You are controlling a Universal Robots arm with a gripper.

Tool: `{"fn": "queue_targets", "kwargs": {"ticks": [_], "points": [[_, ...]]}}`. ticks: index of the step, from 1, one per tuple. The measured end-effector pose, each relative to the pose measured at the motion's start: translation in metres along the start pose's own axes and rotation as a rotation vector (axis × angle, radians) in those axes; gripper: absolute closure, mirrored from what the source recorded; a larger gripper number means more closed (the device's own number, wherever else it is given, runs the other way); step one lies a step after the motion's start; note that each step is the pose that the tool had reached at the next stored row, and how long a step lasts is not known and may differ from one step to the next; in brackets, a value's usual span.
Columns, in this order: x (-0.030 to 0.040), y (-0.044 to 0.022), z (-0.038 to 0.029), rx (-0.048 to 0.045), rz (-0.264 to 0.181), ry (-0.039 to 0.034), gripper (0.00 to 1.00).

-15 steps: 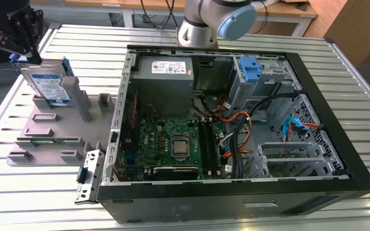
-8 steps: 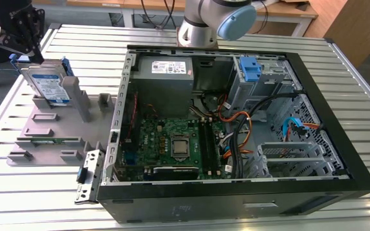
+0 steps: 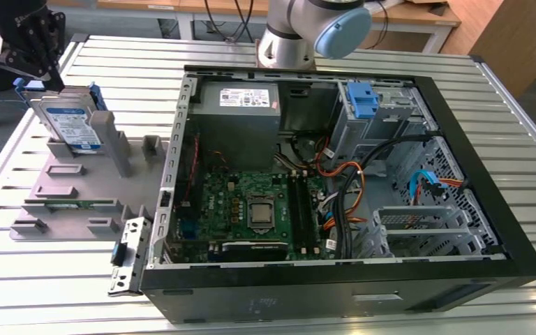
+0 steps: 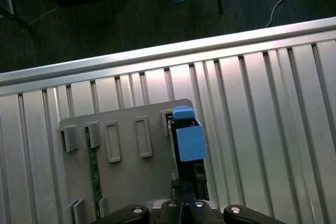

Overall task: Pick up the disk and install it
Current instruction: 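Pick up the disk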

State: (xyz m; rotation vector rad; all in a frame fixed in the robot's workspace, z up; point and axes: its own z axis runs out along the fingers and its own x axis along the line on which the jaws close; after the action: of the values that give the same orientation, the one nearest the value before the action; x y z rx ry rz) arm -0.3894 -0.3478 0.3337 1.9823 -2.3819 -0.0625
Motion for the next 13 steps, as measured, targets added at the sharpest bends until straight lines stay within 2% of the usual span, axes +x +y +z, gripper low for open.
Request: {"fn": "queue_targets", "kwargs": {"ticks": [5,13], "points": [[0.0,0.0,0.0,0.0001,-0.006,0.0003,0.89],[0.0,0.0,0.0003,0.003,-0.107,0.0044,0.89]]}}
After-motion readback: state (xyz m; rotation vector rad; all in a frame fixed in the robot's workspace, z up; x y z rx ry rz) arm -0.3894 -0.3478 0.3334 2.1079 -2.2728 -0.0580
